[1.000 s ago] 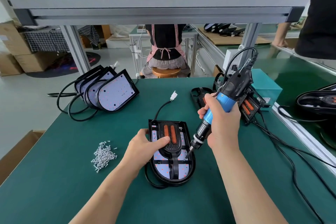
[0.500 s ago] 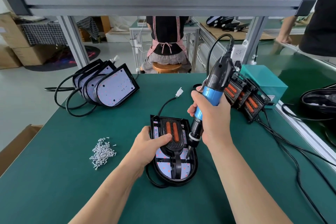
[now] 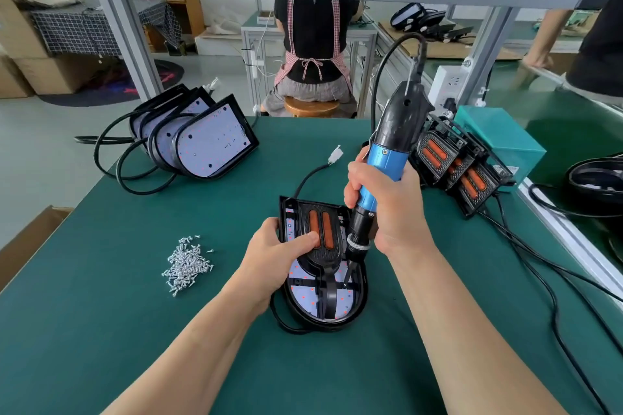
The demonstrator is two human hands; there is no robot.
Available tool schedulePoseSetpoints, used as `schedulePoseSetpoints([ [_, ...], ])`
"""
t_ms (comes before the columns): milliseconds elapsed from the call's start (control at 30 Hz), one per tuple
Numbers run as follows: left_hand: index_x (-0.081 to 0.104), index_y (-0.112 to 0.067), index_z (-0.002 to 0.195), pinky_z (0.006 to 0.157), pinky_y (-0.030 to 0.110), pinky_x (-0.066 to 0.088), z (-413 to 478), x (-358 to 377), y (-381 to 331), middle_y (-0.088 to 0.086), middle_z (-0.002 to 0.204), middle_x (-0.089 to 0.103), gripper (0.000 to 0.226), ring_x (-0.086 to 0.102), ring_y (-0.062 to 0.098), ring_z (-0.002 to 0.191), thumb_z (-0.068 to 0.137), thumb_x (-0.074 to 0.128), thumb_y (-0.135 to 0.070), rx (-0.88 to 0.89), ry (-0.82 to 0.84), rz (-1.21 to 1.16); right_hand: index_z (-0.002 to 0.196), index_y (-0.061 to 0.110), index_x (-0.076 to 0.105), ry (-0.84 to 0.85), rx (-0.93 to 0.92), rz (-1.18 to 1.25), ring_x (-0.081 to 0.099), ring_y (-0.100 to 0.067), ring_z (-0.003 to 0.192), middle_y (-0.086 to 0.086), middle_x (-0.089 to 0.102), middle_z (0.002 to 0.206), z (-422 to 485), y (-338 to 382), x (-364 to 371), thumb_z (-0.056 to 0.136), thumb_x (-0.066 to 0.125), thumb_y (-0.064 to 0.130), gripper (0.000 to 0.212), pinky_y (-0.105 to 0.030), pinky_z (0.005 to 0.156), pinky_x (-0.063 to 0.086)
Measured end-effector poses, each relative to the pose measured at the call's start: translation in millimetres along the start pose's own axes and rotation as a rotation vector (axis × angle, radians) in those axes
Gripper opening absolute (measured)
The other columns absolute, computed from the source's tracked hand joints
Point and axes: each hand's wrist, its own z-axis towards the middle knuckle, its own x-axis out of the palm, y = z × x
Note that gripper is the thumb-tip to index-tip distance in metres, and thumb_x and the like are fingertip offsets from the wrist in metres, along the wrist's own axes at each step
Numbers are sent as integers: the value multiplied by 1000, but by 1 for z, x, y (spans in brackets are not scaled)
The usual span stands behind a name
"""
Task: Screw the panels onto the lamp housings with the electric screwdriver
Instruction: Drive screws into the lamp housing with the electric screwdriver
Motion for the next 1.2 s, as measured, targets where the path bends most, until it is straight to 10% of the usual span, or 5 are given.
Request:
schedulePoseSetpoints([
  [600, 61, -15, 113, 87, 39, 57, -3, -4, -4, -1, 99, 78, 39, 75, 17, 91, 81, 81, -26, -25, 41, 47, 89, 15, 57, -468, -71, 350, 51, -13, 53, 4, 57, 71, -10, 10, -41, 88, 62, -1, 17, -25, 55, 47],
  [867, 65, -34, 110, 69, 25, 50, -13, -20, -16, -11, 106, 72, 49, 67, 9, 86, 80, 57, -72, -3, 21, 377, 92, 14, 55, -669, 199, 748, 55, -8, 58, 5, 56, 72, -23, -18, -62, 88, 70, 10, 16, -19, 59, 49],
  [1000, 65, -24, 76, 66, 30, 51, -5, -71, -24, -7, 70, 65, 19, 60, 17, 71, 92, 56, -32, 211, -357, 820, 88, 14, 59, -640, 197, 798, 56, -6, 59, 7, 61, 75, -26, -22, -65, 90, 69, 13, 10, -17, 59, 48],
  [1200, 65, -25, 79, 63, 27, 43, 12, -115, -24, -11, 84, 66, 8, 61, 15, 85, 78, 71, -20, 33, -266, 1117, 88, 13, 60, -608, 200, 785, 56, -6, 58, 6, 60, 70, -27, -22, -57, 92, 67, 15, 9, -17, 56, 48],
])
